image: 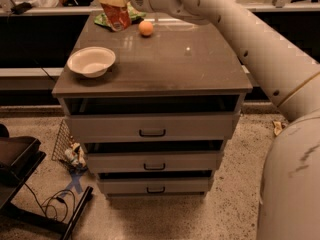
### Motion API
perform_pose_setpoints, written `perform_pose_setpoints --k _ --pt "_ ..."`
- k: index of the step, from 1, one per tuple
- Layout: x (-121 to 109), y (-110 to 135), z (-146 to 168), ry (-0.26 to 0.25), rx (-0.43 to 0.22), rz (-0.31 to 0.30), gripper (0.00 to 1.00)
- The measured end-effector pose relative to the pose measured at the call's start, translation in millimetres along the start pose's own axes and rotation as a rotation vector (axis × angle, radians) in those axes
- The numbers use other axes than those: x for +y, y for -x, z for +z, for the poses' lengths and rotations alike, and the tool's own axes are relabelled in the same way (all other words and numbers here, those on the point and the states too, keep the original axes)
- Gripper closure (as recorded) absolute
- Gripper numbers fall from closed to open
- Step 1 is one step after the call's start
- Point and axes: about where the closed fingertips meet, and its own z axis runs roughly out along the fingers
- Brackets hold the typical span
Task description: Pick coke can from paper bowl and place on counter
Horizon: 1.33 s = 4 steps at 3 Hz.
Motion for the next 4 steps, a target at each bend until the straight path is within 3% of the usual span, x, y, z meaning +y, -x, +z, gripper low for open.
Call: perform_pose_setpoints --k 1,2,4 --pt "-32 -9 -38 -0.116 0.037 0.043 1.00" --pt "-51 -34 -74 -0.212 0.054 0.091 1.00" --pt "-48 -121 -136 -0.349 0.023 0.228 1.00"
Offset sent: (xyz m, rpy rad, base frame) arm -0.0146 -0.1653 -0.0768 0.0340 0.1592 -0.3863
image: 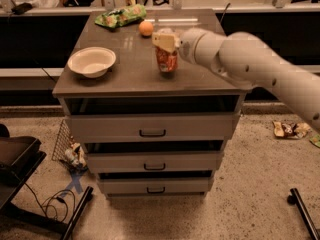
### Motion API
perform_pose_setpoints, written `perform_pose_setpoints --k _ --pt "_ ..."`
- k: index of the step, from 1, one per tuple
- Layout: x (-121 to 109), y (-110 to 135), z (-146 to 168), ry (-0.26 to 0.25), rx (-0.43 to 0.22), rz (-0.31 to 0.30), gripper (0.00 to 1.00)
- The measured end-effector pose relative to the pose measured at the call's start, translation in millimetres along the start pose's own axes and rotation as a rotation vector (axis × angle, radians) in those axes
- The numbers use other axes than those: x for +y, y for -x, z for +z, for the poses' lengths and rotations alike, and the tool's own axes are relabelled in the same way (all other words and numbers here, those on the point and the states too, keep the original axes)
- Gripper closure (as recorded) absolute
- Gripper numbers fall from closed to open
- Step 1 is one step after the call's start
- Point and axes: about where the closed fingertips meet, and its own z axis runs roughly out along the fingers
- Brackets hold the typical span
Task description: Pick coke can from paper bowl and place on counter
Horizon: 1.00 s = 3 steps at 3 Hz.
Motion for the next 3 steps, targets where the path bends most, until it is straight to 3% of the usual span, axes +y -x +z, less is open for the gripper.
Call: perform_pose_setpoints --k 3 --pt "7.9 -2.1 -5.9 0.003 -0.011 0.013 0.29"
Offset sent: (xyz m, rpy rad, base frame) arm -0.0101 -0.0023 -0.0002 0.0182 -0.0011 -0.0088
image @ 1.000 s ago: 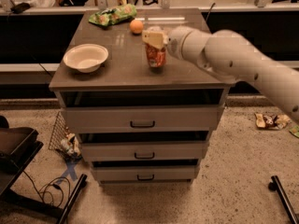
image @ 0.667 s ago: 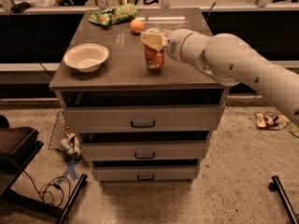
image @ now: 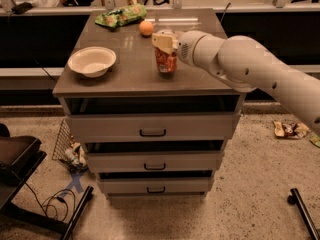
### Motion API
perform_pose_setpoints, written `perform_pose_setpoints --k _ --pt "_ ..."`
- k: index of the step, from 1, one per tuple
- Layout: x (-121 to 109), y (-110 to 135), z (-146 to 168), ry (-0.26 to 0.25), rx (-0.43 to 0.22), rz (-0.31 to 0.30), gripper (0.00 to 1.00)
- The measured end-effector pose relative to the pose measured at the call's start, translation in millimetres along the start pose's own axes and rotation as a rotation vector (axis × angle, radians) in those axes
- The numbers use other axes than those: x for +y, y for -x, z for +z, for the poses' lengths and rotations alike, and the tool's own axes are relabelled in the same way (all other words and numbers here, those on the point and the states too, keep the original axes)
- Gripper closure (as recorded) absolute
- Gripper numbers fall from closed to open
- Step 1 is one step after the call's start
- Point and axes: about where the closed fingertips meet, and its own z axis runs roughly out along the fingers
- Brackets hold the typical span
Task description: Pick coke can from paper bowl and place on counter
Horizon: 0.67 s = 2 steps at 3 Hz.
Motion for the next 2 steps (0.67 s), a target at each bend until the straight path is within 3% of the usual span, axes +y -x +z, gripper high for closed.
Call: perform_pose_setpoints --k 1,2 --pt "1.9 -0.1 1.2 0.003 0.000 0.000 0.05" --pt "3.0 -0.1 1.9 0.005 0.001 0.000 0.00"
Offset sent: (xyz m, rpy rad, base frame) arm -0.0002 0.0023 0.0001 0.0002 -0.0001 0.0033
